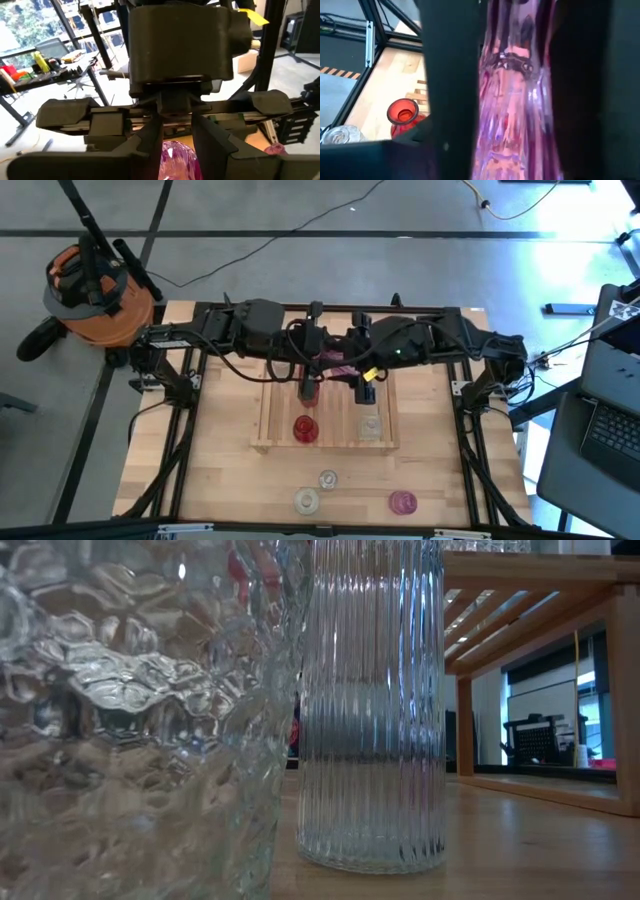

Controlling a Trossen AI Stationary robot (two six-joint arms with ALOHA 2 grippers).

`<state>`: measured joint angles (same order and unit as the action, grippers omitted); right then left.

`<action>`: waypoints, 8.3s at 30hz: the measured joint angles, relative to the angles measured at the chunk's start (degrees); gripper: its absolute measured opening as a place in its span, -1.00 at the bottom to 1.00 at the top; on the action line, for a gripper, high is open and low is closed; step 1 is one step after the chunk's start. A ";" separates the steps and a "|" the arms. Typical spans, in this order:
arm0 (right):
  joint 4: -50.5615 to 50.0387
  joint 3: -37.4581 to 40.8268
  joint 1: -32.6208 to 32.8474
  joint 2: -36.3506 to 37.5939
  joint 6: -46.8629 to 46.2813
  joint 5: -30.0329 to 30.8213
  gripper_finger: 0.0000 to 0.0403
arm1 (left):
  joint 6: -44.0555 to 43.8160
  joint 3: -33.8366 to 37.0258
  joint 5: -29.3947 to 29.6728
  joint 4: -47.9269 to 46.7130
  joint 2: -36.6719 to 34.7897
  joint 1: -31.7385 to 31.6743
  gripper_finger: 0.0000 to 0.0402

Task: Sort vases onto shelf
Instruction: Put the violet vase on the shelf aligned with the other violet vase

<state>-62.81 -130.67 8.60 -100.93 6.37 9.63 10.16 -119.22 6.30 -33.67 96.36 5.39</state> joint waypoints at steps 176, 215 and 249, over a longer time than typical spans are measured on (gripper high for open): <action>-0.13 -4.44 -3.13 -8.78 0.75 -17.57 -0.63 | -31.33 0.02 -23.99 -30.45 -4.63 -8.63 -0.92; -0.49 -4.22 8.57 -4.13 -7.89 11.50 -0.77 | -28.20 -0.10 -10.88 -24.57 -13.86 -10.15 -0.81; 2.11 10.43 23.10 -7.24 -41.43 50.81 -0.77 | -24.54 -0.04 -6.37 -31.87 -19.12 -10.36 -0.83</action>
<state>-60.70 -120.25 31.70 -108.17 -35.06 60.43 -14.38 -119.26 -0.07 -65.54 77.23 -4.97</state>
